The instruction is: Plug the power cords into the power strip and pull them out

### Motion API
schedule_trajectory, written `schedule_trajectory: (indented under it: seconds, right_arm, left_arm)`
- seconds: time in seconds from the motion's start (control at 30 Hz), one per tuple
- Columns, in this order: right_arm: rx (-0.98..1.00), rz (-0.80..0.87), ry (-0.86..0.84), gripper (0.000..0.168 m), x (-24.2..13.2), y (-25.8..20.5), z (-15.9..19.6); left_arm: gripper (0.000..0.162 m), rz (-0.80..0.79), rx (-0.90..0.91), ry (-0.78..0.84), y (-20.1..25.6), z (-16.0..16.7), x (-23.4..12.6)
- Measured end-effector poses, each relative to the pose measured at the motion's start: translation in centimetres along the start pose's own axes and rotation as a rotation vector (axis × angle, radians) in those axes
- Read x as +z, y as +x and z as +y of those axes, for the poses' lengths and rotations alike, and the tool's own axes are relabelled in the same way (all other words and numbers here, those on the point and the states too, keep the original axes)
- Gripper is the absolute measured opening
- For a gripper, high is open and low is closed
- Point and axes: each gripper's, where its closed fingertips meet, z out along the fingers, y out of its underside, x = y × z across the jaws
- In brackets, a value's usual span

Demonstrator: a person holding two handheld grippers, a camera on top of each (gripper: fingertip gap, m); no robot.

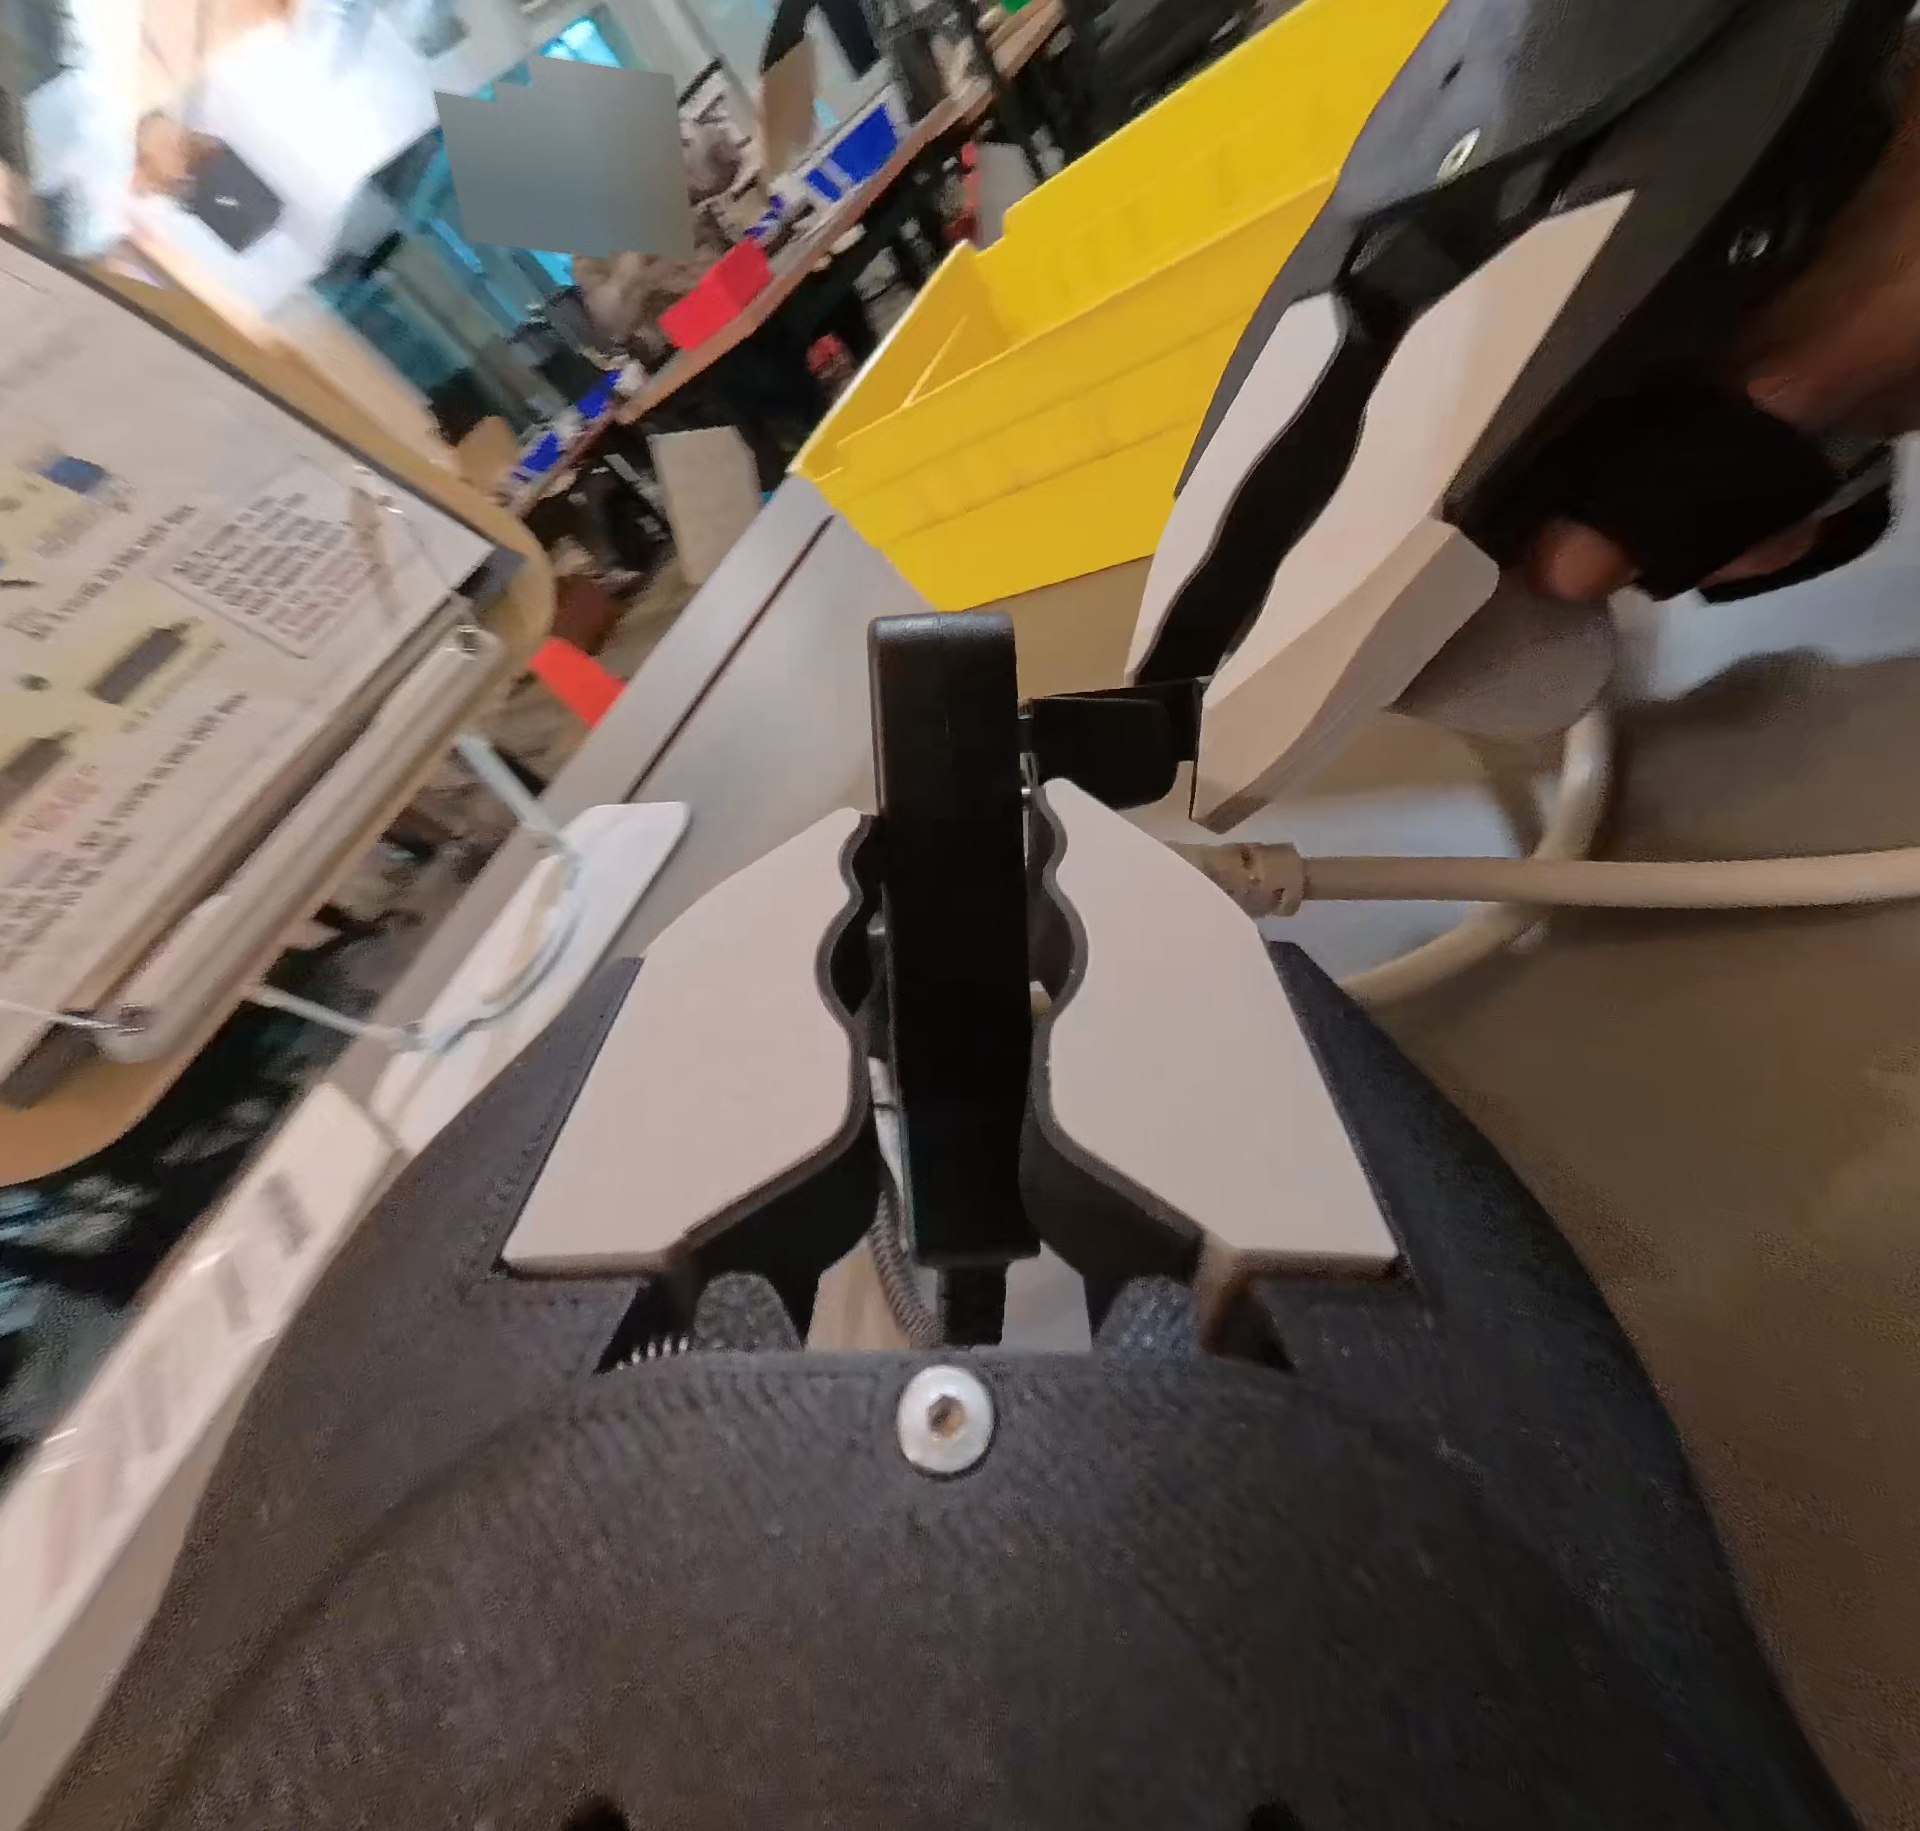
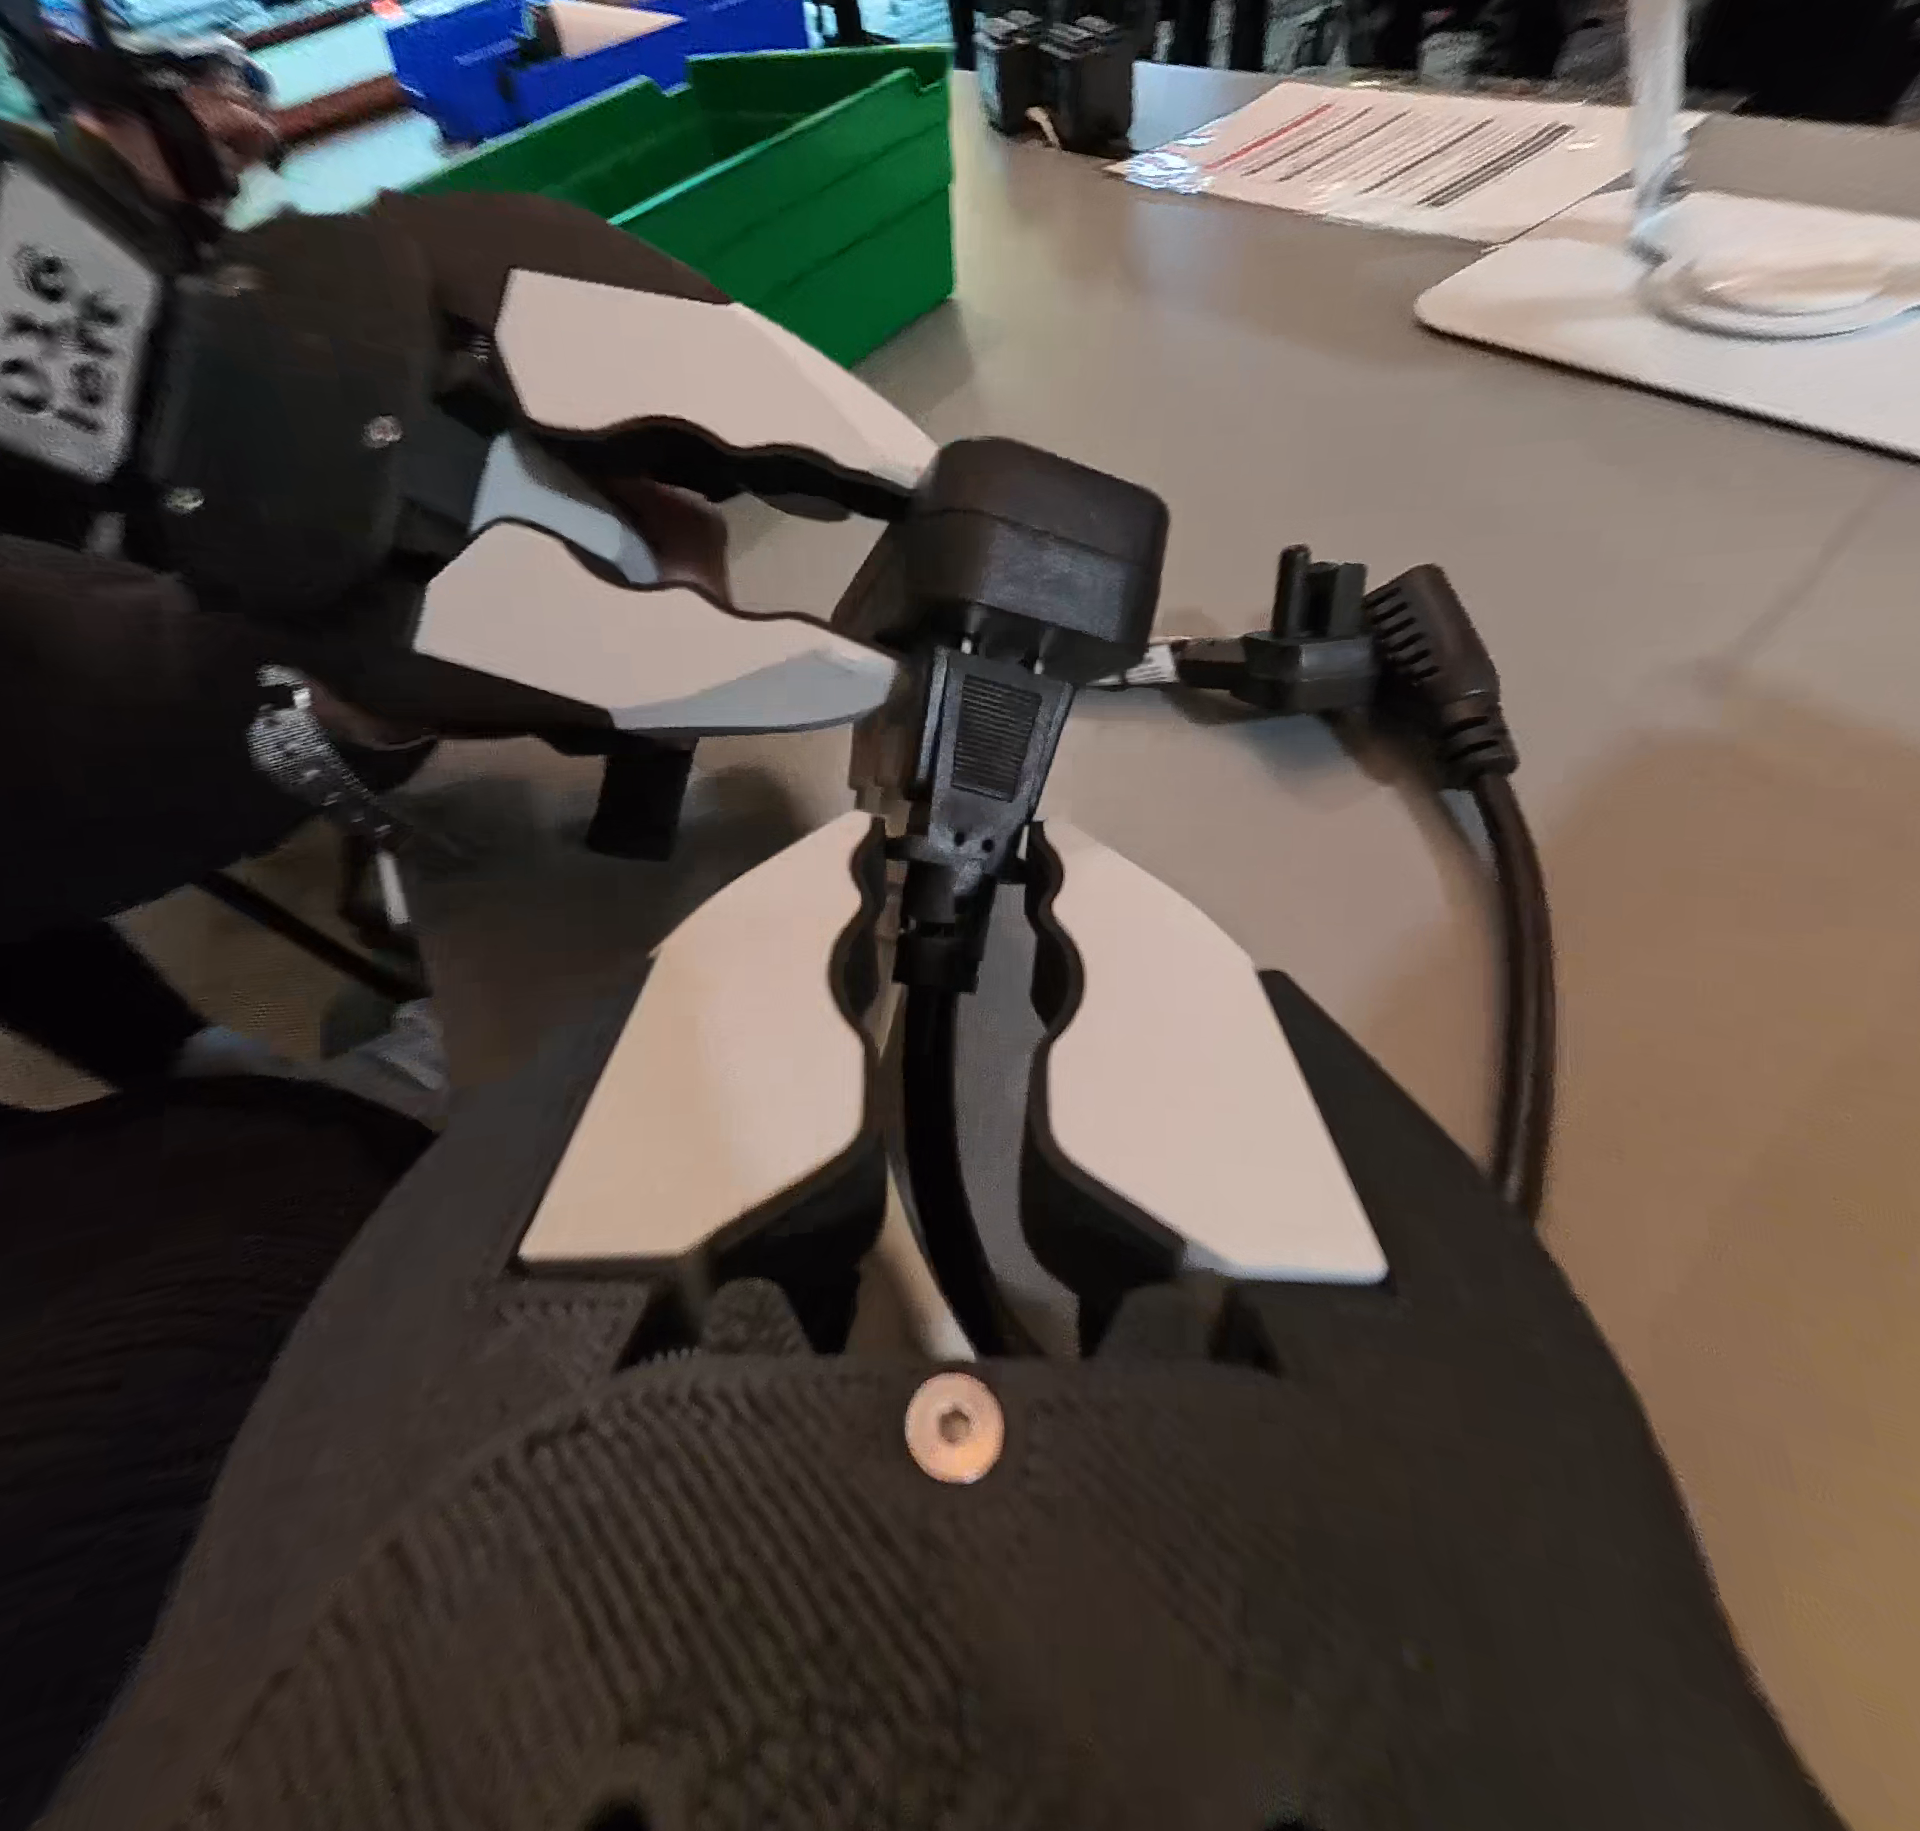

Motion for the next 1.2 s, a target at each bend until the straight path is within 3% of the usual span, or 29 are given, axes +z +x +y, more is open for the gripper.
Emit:
schedule_trajectory:
  seconds: [0.13, 0.47, 1.2]
  right_arm:
    - [0.068, -0.011, 0.013, 0.026, -0.1, 0.4, 0.0]
    - [0.148, -0.037, 0.093, 0.027, -0.7, 1.0, -0.9]
    - [0.247, -0.119, 0.034, 0.029, 0.0, 0.6, 0.3]
  left_arm:
    - [0.029, -0.114, 0.134, -0.055, -0.2, -0.2, 0.4]
    - [0.026, -0.087, 0.078, -0.075, -0.2, 0.1, 0.5]
    - [0.026, -0.085, 0.062, -0.071, -0.2, 0.3, 0.6]
